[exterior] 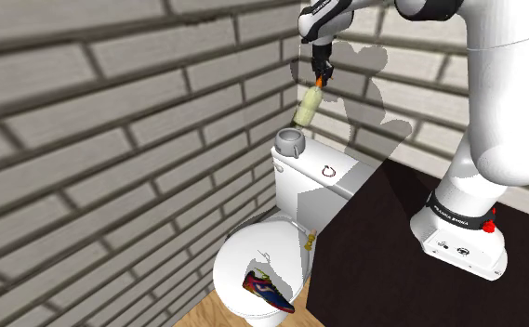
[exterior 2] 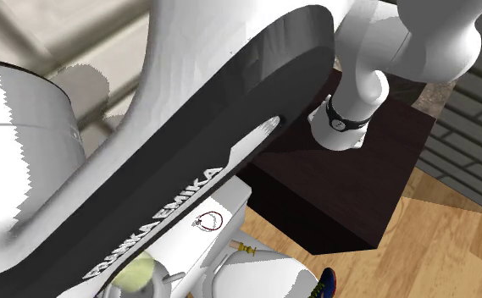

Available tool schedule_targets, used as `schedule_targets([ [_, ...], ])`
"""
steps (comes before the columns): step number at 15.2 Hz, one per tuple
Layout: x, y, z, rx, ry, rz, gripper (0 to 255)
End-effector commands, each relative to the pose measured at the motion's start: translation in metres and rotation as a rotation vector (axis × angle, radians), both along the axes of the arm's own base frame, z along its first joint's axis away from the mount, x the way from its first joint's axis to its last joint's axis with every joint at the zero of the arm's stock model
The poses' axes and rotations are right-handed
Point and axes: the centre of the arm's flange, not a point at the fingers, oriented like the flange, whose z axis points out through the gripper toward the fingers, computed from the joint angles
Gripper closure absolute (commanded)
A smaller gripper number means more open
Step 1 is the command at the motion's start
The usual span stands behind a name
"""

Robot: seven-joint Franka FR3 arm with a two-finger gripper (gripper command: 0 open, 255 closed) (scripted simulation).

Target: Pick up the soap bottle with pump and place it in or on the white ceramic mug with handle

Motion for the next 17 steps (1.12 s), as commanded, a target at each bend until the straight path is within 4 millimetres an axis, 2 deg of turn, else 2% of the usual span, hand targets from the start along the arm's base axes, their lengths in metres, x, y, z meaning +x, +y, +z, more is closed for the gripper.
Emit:
schedule_targets([
  [1, 0.025, 0.011, 0.003, 0.001, 0.0, 0.0, 255],
  [5, 0.07, 0.027, 0.011, 0.001, 0.0, 0.0, 255],
  [17, 0.07, 0.027, -0.052, 0.001, 0.0, 0.0, 255],
])
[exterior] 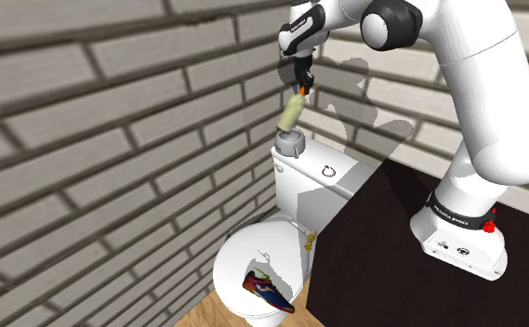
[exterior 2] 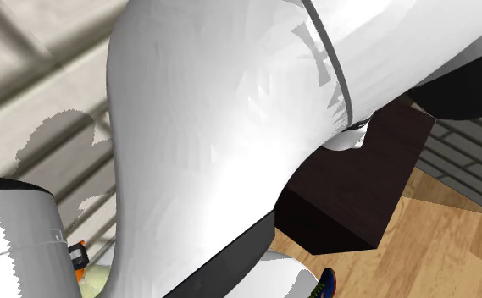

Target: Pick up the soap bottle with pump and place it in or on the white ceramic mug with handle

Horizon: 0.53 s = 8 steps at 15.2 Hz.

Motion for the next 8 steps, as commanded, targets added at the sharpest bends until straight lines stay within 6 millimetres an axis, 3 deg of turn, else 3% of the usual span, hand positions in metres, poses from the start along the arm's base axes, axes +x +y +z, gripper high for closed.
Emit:
schedule_targets([
  [1, 0.001, 0.0, -0.01, 0.0, -0.001, 0.0, 255],
  [8, 0.001, 0.0, -0.047, 0.0, -0.001, 0.0, 255],
])
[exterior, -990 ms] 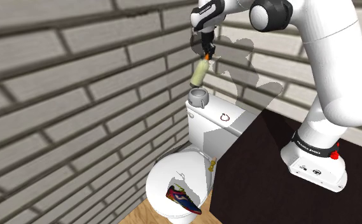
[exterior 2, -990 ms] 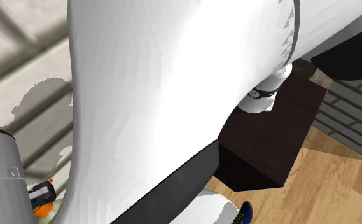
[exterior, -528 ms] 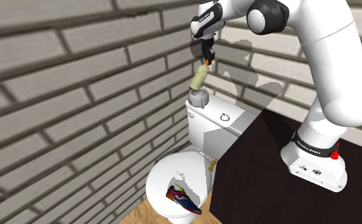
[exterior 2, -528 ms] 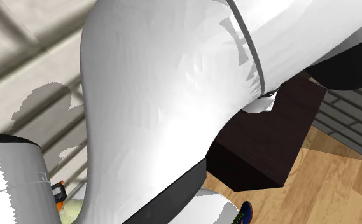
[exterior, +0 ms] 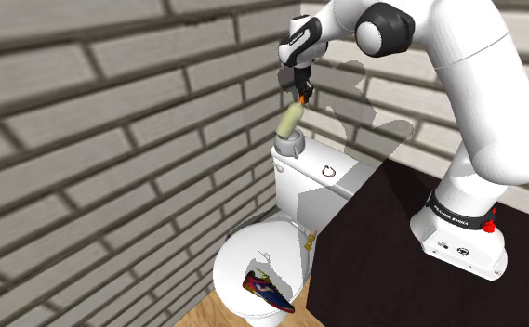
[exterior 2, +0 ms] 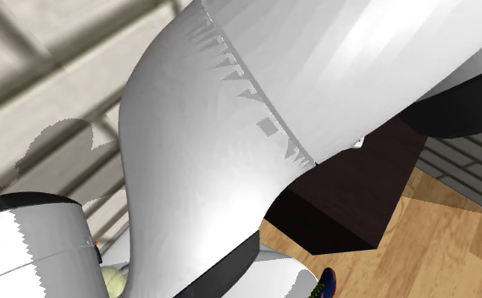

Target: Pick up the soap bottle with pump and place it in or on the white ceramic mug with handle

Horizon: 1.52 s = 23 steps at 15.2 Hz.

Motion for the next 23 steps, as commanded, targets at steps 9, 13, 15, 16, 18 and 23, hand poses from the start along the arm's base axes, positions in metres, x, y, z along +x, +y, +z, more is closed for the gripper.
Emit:
schedule_targets([
  [9, 0.0, 0.001, -0.027, 0.0, 0.0, 0.0, 255],
  [13, 0.0, 0.001, -0.027, 0.0, 0.0, 0.0, 0],
  [15, 0.0, 0.001, -0.027, 0.0, 0.0, 0.0, 0],
  [16, 0.0, 0.001, -0.027, 0.0, 0.0, 0.0, 0],
  [18, 0.0, 0.003, -0.014, 0.0, 0.0, 0.0, 0],
  [23, 0.0, 0.009, 0.022, 0.0, 0.0, 0.0, 0],
])
